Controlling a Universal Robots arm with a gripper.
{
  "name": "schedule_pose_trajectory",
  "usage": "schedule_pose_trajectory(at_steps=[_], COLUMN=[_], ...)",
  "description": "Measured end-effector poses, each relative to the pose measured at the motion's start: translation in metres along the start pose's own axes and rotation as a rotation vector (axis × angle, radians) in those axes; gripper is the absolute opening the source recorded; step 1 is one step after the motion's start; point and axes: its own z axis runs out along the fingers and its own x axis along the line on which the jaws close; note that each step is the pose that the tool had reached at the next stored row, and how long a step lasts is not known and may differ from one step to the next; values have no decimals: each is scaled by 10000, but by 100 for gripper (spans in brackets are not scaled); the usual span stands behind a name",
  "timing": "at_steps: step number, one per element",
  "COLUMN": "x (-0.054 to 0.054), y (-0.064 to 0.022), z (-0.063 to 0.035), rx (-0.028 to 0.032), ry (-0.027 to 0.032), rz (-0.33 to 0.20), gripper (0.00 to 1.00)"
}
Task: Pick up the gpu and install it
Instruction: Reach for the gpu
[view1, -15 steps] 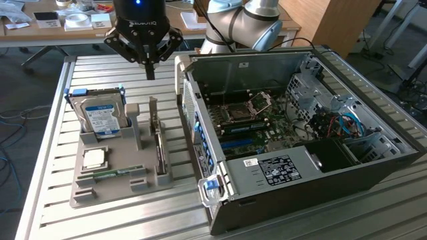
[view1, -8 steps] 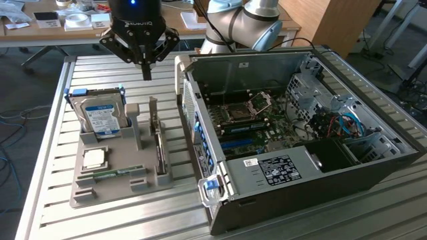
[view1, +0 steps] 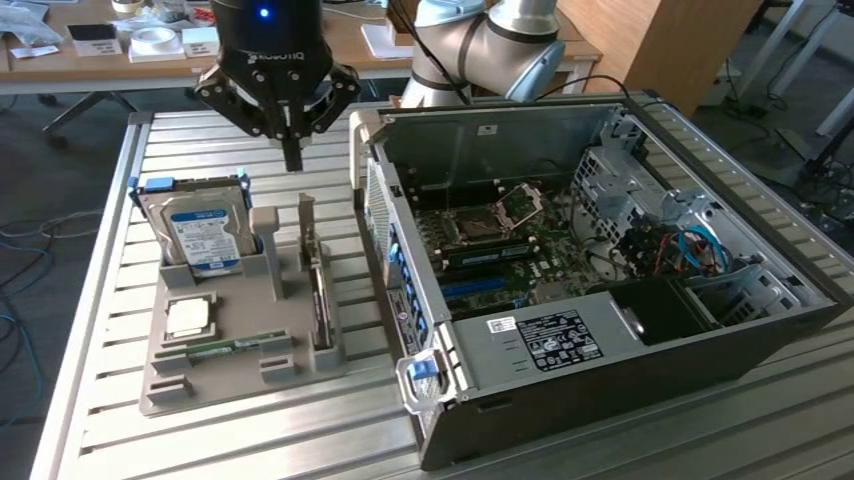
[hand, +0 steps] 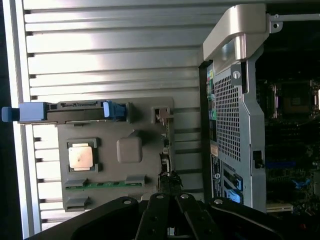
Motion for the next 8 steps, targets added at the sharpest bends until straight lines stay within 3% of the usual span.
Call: schedule_pose_trajectory(at_steps=[8], x=[-1], y=[-146], z=[-7], rx=[0], ry=[0], rz=[0], gripper=[11])
